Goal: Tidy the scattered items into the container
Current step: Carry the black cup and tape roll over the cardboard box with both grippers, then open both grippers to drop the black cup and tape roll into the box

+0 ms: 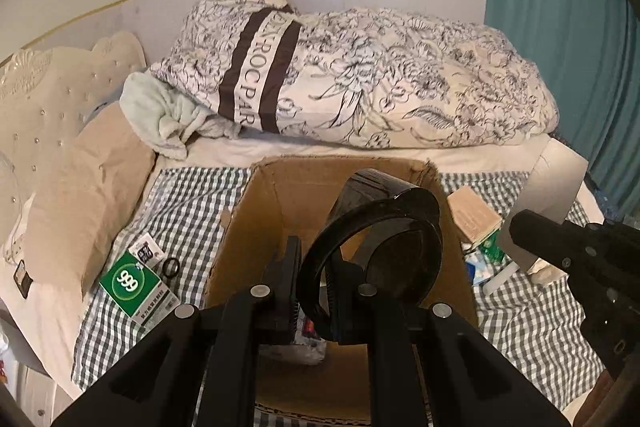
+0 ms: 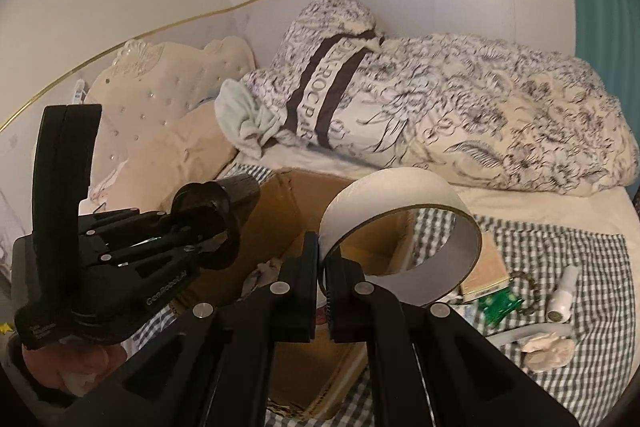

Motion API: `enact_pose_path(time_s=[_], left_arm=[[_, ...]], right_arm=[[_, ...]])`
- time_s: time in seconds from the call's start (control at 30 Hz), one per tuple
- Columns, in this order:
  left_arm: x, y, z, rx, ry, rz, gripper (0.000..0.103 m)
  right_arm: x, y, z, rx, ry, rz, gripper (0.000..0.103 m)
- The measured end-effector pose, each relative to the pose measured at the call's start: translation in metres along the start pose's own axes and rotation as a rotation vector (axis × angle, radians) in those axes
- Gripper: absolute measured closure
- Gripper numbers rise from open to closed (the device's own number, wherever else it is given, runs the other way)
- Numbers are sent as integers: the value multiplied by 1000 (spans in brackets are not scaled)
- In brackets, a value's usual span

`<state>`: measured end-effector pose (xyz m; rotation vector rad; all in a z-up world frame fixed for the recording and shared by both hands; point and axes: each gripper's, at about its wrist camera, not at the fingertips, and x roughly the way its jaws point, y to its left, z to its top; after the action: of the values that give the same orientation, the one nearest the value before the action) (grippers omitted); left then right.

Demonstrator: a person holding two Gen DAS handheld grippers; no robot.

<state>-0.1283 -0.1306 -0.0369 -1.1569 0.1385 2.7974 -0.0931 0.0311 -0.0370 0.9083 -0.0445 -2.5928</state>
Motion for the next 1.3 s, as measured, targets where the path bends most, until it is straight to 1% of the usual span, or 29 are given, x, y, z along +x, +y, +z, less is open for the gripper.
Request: enact_pose_path(time_s=[0.2,0.47,0.6,0.83,1.2,1.27,1.3], left_arm=[[20,8,-5,-17,54,2,91],[57,16,-18,-24,141,23,91],[71,18,-23,-23,177,26,91],[83,20,-29,-23,210,34,91],[91,23,-33,-20,230,43,91],[91,23,-33,-20,233,46,91],[90,23,-33,-22,236,47,88]], right_arm=[[24,9,-4,-18,57,21,100],[60,16,-21,-28,173,48,98],[74,17,-26,-30,212,59,98],[85,22,-32,-38,249,74,98],[91,23,-36,-35,277,77,97],[91,22,-36,-35,280,71,94],[90,22,-36,-34,279,69,93]])
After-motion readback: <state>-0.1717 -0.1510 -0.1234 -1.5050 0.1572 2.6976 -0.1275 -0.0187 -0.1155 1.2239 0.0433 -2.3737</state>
